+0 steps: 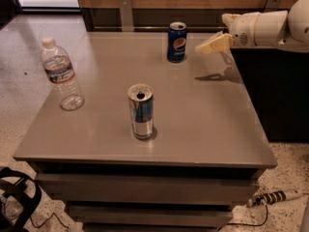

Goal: Pick pepsi can

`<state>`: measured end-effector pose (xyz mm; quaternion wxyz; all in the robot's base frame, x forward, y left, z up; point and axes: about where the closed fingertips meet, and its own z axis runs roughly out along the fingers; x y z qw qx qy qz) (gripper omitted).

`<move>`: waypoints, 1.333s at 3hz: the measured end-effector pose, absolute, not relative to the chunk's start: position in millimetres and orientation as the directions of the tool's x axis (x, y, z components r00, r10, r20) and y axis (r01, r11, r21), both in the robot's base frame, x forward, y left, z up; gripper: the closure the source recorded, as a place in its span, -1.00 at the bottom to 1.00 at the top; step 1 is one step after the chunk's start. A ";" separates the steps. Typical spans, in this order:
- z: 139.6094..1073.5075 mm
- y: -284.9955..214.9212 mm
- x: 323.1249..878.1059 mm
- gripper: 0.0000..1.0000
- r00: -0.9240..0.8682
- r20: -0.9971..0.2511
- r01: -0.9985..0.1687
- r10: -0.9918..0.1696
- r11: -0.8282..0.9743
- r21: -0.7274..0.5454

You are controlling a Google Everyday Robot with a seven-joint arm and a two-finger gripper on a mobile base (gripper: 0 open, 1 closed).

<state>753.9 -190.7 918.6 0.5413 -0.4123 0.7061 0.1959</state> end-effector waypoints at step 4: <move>892.4 -130.4 788.0 -1.00 -0.032 -0.982 -0.829 -0.186 0.554 -0.078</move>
Offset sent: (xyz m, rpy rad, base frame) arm 0.0268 0.0456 -0.0211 0.2023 -0.0373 0.0595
